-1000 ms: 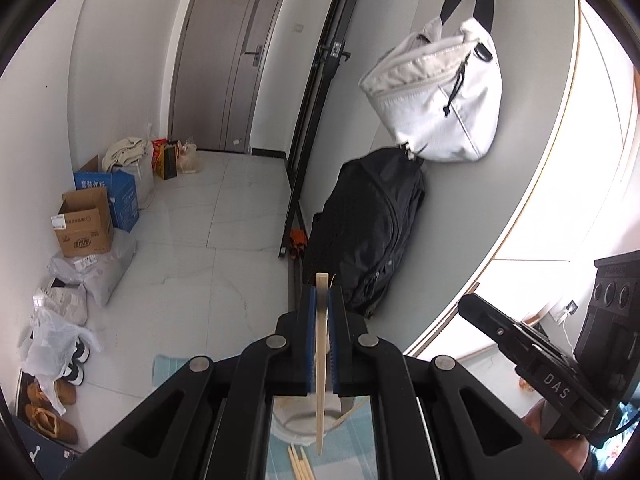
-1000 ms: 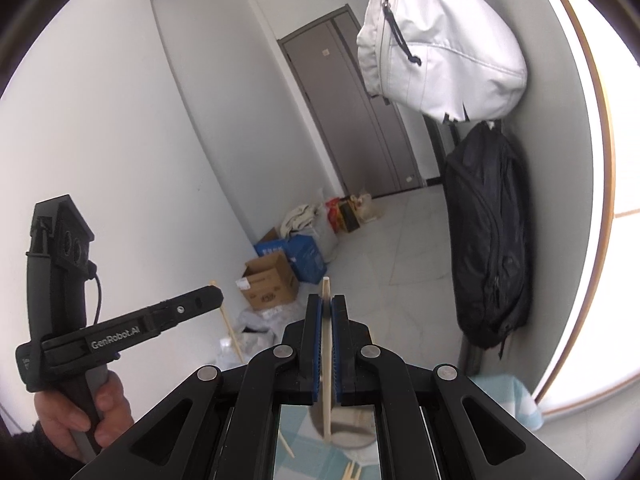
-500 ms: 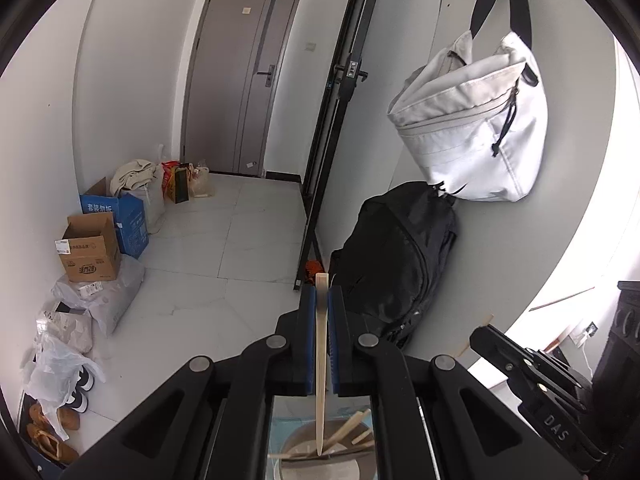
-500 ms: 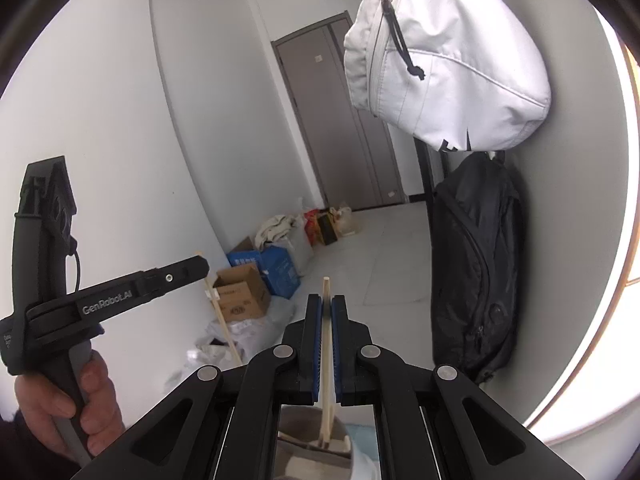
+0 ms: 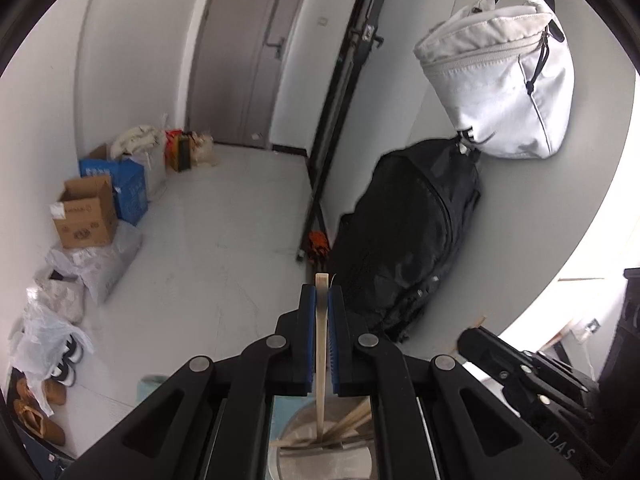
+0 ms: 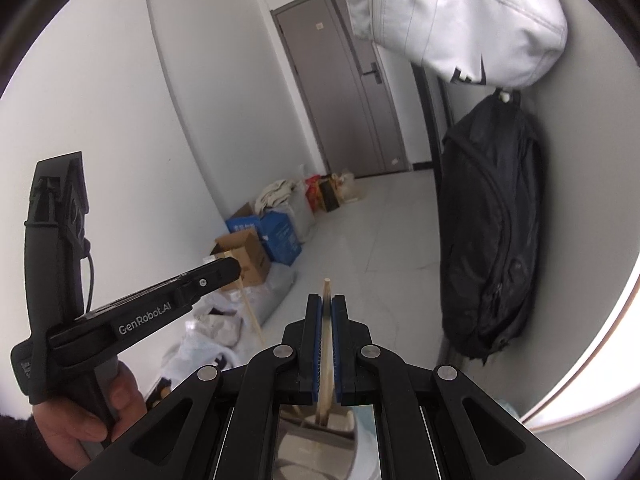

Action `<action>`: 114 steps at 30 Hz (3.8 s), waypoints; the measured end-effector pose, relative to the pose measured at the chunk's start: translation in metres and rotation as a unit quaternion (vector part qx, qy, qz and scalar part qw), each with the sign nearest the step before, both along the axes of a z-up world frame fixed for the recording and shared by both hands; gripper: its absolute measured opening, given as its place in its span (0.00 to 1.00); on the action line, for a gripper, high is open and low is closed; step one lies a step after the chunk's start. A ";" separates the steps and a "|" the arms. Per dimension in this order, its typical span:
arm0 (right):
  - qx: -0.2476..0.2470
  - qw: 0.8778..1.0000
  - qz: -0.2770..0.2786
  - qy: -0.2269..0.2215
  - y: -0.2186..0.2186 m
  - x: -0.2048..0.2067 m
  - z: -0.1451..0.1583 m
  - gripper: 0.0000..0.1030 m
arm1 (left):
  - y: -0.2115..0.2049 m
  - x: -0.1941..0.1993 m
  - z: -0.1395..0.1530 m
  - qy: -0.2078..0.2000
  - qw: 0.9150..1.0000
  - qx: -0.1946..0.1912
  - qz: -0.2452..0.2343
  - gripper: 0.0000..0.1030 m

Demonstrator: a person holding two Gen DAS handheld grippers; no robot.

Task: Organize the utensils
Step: 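Open the left gripper over the caddy while the right gripper releases its chopsticks into it, then lower the open left gripper back toward the chopstick pile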

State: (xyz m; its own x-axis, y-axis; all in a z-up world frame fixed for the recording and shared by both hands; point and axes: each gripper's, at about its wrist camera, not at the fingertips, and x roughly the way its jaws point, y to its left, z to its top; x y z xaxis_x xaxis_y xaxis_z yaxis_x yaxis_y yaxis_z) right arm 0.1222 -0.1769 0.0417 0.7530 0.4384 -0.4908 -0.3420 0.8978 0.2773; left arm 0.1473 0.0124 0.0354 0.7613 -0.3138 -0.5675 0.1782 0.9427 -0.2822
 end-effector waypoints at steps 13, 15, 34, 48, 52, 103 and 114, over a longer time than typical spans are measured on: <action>0.068 0.996 -0.011 0.050 -0.030 -0.027 -0.015 0.33 | 0.017 -0.024 0.007 0.055 0.998 -0.024 -0.011 0.40; 0.070 0.996 -0.018 0.044 -0.035 -0.034 -0.012 0.39 | 0.021 -0.032 0.011 0.045 0.999 -0.027 0.003 0.47; 0.054 0.997 -0.046 -0.031 -0.041 -0.105 0.025 0.84 | 0.018 -0.091 0.038 -0.008 0.999 0.029 0.042 0.71; 0.047 0.997 -0.034 -0.051 -0.040 -0.141 -0.005 1.00 | 0.018 -0.130 -0.011 0.029 0.997 0.056 0.043 0.83; 0.041 0.998 -0.024 -0.046 -0.038 -0.146 -0.025 1.00 | 0.014 -0.139 -0.037 0.037 0.996 0.070 0.040 0.83; 0.081 0.995 -0.033 0.048 -0.058 -0.141 -0.092 1.00 | -0.022 -0.130 -0.185 0.333 0.919 0.212 0.020 0.83; 0.092 0.994 -0.034 0.055 -0.061 -0.138 -0.095 1.00 | -0.020 -0.095 -0.194 0.315 0.930 0.186 0.036 0.82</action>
